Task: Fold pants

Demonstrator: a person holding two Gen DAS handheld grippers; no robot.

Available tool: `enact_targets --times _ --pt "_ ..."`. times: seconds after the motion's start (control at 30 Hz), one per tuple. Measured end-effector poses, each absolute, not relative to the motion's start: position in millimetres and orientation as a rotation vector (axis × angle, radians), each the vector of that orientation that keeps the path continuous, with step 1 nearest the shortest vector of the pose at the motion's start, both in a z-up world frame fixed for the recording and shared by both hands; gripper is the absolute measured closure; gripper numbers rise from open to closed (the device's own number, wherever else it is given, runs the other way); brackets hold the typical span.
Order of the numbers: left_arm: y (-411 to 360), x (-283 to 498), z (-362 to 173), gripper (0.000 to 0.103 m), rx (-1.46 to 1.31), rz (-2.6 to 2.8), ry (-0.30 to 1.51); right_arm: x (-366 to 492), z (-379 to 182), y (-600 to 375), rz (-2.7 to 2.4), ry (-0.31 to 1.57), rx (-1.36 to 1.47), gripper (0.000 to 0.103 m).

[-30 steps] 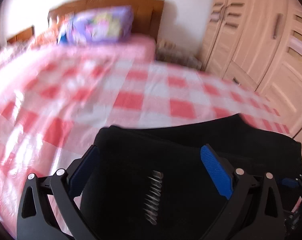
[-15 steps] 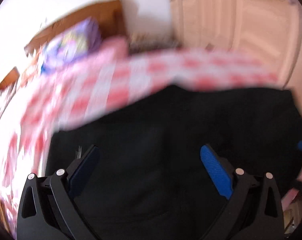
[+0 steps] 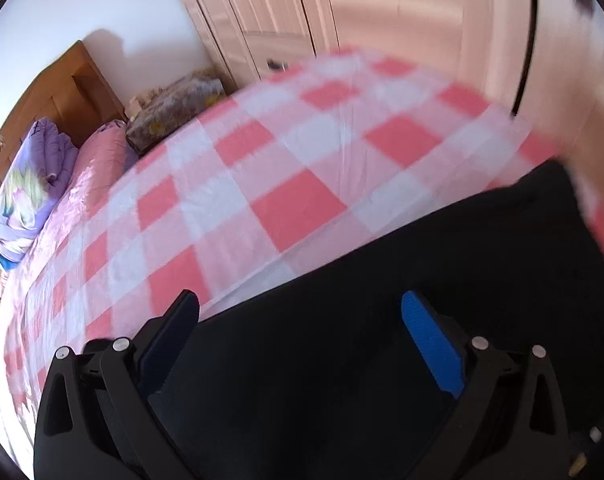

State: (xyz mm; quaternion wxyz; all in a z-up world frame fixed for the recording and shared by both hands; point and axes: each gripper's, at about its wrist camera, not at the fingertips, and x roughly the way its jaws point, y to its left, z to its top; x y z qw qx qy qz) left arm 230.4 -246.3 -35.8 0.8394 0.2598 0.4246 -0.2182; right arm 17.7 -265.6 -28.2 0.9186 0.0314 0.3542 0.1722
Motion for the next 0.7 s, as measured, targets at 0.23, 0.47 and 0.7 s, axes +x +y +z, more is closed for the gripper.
enact_targets --times 0.23,0.47,0.7 --pt "-244.9 249.2 -38.1 0.001 0.474 -0.375 0.833 20.3 -29.4 -268.2 0.366 0.717 0.075 0.004" --pt "-197.7 191.7 38.5 0.001 0.384 -0.379 0.581 14.8 -27.8 -275.8 0.38 0.714 0.106 0.004" --pt "-23.0 155.9 59.3 0.001 0.276 -0.184 0.563 19.3 -23.5 -275.5 0.324 0.728 0.151 0.004"
